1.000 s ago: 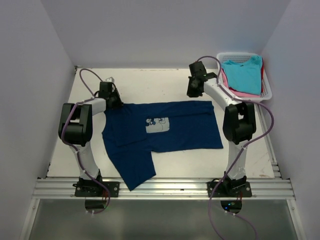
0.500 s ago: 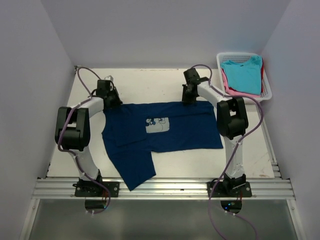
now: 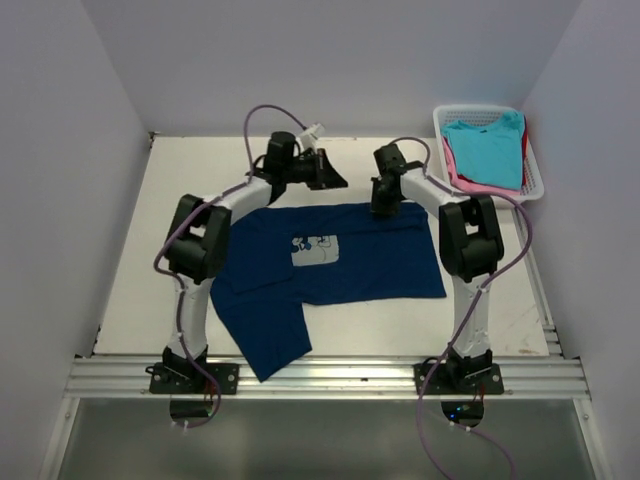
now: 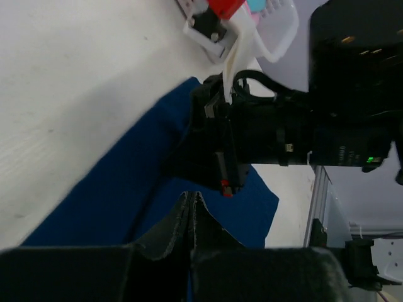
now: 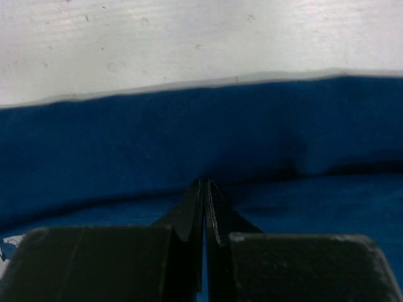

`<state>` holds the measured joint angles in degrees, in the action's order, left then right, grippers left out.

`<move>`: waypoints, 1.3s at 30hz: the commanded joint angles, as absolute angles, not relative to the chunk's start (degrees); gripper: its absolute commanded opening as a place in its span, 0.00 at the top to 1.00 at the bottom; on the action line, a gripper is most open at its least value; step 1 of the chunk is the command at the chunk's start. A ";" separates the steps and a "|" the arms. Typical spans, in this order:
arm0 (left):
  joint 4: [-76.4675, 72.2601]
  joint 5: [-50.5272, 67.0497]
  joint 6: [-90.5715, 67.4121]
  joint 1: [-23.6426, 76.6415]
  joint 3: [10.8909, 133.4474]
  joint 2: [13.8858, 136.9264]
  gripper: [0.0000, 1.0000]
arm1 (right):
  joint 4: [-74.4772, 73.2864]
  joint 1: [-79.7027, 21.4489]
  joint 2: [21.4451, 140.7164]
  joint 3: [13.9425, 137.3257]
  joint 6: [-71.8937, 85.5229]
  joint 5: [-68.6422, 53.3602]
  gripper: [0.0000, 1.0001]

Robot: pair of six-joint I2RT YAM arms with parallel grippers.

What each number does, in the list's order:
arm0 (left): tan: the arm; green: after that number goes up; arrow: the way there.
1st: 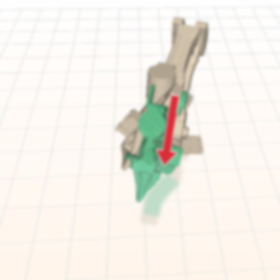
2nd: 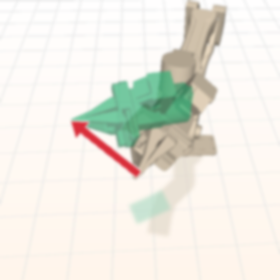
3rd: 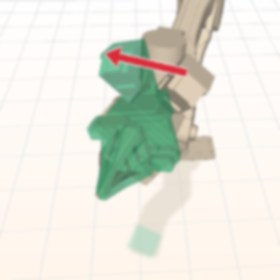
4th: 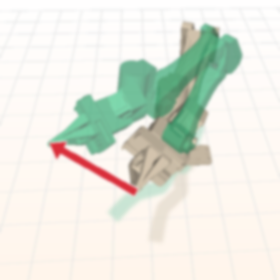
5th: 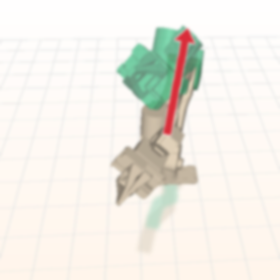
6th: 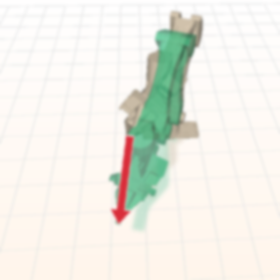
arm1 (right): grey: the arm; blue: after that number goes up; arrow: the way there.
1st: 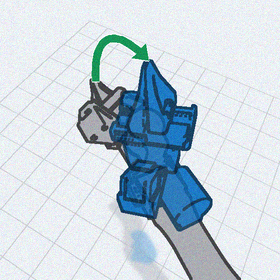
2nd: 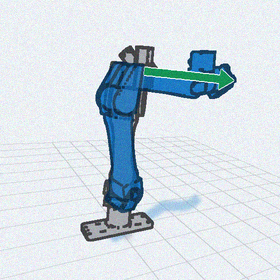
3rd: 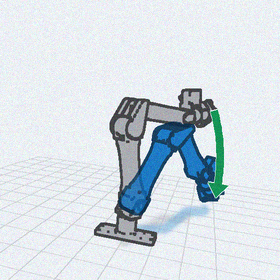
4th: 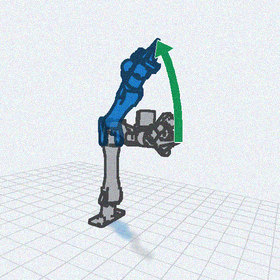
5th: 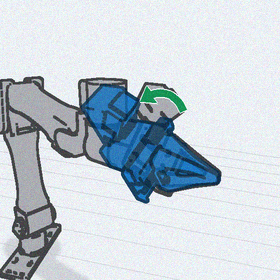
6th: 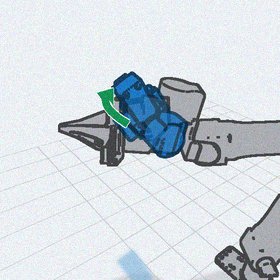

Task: Fold and stack the t-shirts
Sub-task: Fold the tshirt

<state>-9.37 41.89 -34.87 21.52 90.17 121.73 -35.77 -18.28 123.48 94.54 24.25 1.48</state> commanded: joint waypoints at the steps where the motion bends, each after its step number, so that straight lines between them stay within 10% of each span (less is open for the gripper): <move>1: -12.40 48.43 -39.29 24.52 96.57 128.22 1.00 | -34.45 -16.61 115.24 93.08 22.41 3.25 1.00; 39: -5.36 35.60 -39.37 27.77 98.09 141.59 1.00 | -26.37 -14.77 121.12 87.02 25.23 -9.06 1.00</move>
